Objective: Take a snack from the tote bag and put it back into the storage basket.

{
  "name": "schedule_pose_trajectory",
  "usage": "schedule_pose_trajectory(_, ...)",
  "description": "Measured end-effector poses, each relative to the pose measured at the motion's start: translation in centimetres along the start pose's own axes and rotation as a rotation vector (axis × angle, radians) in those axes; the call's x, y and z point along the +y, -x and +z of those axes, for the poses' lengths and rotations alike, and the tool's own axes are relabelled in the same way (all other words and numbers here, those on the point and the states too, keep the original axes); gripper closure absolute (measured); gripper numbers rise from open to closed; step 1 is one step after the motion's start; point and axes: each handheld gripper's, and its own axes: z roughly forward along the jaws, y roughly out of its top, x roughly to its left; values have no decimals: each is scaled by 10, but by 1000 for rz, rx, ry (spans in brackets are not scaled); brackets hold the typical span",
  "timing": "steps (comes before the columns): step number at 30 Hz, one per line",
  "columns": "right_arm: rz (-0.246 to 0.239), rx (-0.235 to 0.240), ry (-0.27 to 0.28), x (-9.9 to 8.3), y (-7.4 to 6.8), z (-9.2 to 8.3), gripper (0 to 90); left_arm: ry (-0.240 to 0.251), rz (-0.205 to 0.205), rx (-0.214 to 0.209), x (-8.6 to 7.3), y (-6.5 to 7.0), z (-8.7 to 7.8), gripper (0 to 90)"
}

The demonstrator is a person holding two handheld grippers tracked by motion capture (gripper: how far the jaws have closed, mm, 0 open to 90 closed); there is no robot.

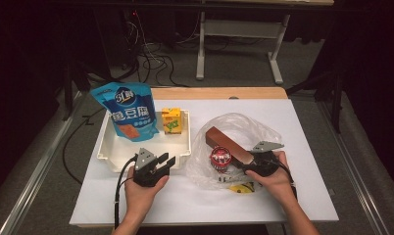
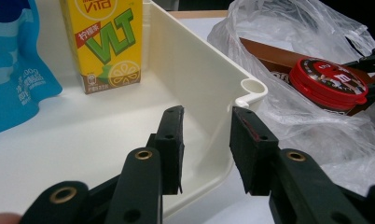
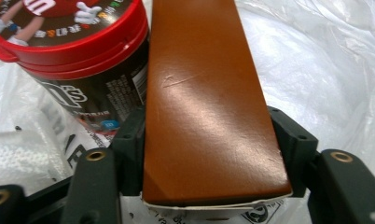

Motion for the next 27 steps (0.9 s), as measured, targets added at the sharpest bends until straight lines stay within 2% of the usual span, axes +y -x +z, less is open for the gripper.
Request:
schedule_pose_trajectory(6,13,11,20,1,1,-9,440,1,3,-7,0,0,0,650)
schedule_pose_trajectory(10,-7,3,30,4,0,-20,443,3,1,-16,1,0,0,646)
schedule_pose_trajectory(20,3,-1,97,12,0,-48,445,12,6,-43,2,1,-1,638)
schedule_pose_trajectory(27,1,4,135,16,1,-60,446,12,7,-49,3,1,-1,636)
